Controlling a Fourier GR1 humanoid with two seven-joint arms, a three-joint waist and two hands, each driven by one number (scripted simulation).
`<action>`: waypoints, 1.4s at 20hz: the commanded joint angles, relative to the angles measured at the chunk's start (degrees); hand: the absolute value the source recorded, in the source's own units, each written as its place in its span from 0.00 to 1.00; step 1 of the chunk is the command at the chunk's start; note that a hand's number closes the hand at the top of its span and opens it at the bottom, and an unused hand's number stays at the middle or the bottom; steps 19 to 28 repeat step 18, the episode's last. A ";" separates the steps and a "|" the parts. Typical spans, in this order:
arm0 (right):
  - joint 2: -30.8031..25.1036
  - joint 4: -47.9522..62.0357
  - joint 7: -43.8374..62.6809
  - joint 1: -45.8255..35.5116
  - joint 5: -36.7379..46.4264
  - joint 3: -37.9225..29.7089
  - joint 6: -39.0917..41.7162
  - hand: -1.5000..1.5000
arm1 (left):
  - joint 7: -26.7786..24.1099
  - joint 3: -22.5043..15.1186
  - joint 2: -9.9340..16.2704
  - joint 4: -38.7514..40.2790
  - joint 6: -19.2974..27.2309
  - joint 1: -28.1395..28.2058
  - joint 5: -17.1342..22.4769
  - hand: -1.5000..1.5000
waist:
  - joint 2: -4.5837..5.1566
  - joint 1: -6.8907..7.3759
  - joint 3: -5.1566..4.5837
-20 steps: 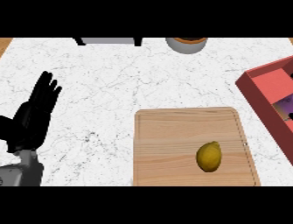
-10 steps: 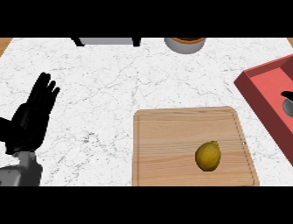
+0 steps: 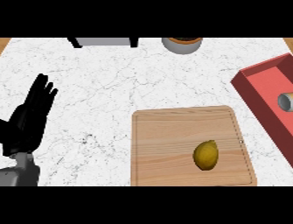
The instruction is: Pick the can from the cutting board and place it in the cardboard box
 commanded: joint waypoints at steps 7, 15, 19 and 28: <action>-6.03 4.70 -1.39 2.33 -19.41 -13.78 6.41 0.00 | 0.37 0.06 0.21 -0.91 -1.36 0.11 0.62 0.50 | 0.26 0.38 -0.02; -10.28 8.90 -8.85 11.04 -26.26 -17.14 10.16 0.00 | -5.38 0.71 -0.62 -0.03 -2.97 4.64 0.21 0.50 | 0.25 0.55 -0.03; -13.46 13.01 -11.21 11.48 -27.89 -16.77 10.94 0.00 | 0.57 0.08 -0.80 -1.79 -0.35 0.44 -1.05 0.50 | 0.26 0.54 -0.03; -13.46 13.01 -11.21 11.48 -27.89 -16.77 10.94 0.00 | 0.57 0.08 -0.80 -1.79 -0.35 0.44 -1.05 0.50 | 0.26 0.54 -0.03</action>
